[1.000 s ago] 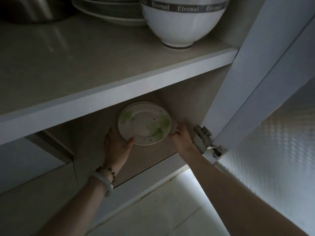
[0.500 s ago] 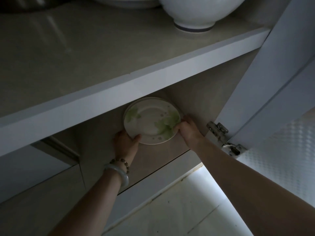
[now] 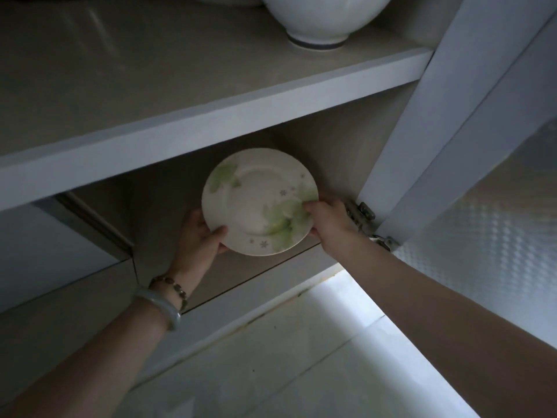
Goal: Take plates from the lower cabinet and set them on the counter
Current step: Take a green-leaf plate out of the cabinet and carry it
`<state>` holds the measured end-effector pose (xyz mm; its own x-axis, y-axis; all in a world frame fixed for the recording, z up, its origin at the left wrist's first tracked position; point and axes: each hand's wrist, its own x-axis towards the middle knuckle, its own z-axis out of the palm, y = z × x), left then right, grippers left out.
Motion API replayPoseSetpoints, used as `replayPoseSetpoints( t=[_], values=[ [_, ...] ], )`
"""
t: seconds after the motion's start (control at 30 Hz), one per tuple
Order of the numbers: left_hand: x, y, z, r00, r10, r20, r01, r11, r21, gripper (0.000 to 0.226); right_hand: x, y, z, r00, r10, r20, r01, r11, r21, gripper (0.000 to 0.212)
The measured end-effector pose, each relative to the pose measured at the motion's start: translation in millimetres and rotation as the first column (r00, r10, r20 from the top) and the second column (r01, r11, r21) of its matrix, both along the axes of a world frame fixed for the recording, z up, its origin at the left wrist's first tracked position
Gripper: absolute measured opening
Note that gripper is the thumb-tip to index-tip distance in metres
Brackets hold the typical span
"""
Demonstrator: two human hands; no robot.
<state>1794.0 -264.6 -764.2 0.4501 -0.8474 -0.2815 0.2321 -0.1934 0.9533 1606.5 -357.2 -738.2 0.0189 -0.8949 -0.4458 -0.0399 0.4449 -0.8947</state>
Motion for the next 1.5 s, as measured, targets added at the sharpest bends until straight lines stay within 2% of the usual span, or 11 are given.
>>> replayPoseSetpoints(
  t=[0.1,0.2,0.27,0.33,0.43,0.53,0.67,0.87,1.0,1.2,1.5],
  values=[
    [-13,27,23,0.999,-0.011,-0.048,0.014,0.997,0.072,0.051,-19,23,11,0.998,0.04,0.039,-0.043,0.997,0.064,0.03],
    [-31,56,41,0.998,-0.016,-0.064,0.024,0.99,0.135,0.04,-46,52,30,0.994,0.098,0.038,-0.101,0.989,0.104,0.031],
    [-41,74,53,0.996,-0.013,-0.087,0.028,0.984,0.177,0.025,-63,72,48,0.992,0.124,0.009,-0.123,0.98,0.154,0.027],
    [-53,89,69,0.987,0.013,-0.16,0.021,0.978,0.206,0.02,-78,89,68,0.994,0.112,0.019,-0.114,0.976,0.187,0.019],
    [-68,107,94,0.979,0.027,-0.204,0.025,0.968,0.248,0.021,-97,111,102,0.996,0.088,-0.004,-0.085,0.976,0.201,0.026],
    [-82,117,132,0.984,-0.022,-0.176,0.071,0.96,0.272,0.023,-111,129,139,0.995,0.077,-0.067,-0.061,0.976,0.208,0.029],
    [-99,128,194,0.987,-0.045,-0.154,0.096,0.934,0.343,0.029,-123,154,199,0.99,0.026,-0.139,0.017,0.954,0.3,0.031],
    [-123,160,296,0.988,-0.058,-0.146,0.118,0.886,0.448,0.038,-149,196,299,0.985,-0.087,-0.147,0.135,0.923,0.36,0.02],
    [-136,183,379,0.986,-0.129,-0.106,0.163,0.882,0.441,0.036,-168,225,381,0.983,-0.117,-0.138,0.16,0.917,0.366,0.021],
    [-162,218,510,0.972,-0.187,-0.143,0.231,0.877,0.422,0.034,-205,270,509,0.98,-0.133,-0.149,0.18,0.911,0.37,0.016],
    [-225,269,694,0.964,-0.219,-0.151,0.253,0.93,0.267,0.034,-280,315,683,0.991,-0.133,-0.028,0.135,0.955,0.262,0.013]
  ],
)
